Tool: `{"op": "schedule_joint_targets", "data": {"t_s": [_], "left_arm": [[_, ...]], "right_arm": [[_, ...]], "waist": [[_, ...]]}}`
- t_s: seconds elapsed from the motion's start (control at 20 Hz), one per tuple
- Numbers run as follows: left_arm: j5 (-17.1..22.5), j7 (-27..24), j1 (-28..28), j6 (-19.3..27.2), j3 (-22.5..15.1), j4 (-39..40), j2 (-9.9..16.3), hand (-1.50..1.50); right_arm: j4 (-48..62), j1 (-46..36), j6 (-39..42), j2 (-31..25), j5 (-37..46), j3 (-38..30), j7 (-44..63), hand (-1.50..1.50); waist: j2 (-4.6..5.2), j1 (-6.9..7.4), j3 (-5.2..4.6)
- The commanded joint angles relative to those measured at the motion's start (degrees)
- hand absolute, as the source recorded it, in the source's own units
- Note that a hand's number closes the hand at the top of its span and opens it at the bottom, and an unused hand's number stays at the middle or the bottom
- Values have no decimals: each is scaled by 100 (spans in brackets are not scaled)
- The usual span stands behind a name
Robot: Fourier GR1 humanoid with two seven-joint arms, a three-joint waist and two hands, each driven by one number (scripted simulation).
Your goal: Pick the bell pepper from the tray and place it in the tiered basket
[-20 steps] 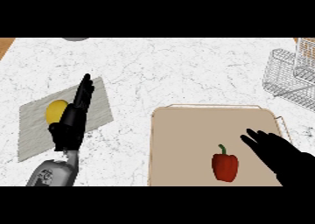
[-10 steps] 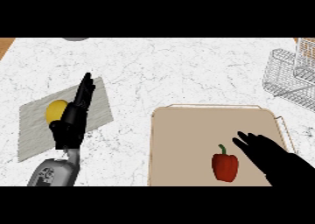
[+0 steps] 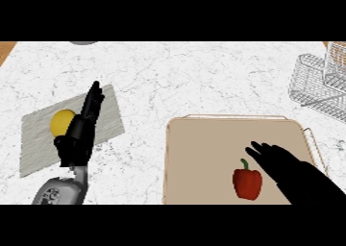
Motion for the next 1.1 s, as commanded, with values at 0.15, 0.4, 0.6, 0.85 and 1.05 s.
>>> {"op": "schedule_joint_targets", "data": {"t_s": [0.15,0.4,0.6,0.85,1.05], "left_arm": [[-260,-183,172,148,-104,56,-363,0],[-235,247,96,-108,33,-344,-227,0],[-353,136,187,-128,-13,-253,-306,0],[-261,32,52,-249,200,-46,-265,0],[-304,-330,173,-350,224,116,-278,0]], "right_arm": [[399,-297,245,421,309,-64,-19,-150],[673,-255,198,561,501,-133,-298,-150],[527,144,3,456,571,-251,-752,-150],[877,266,-484,1023,1318,663,-447,-150],[1247,87,-540,1185,1193,272,-583,-150]], "waist": [[1,3,0],[0,5,0],[-2,-7,0],[-2,-9,0],[2,-3,0]]}}
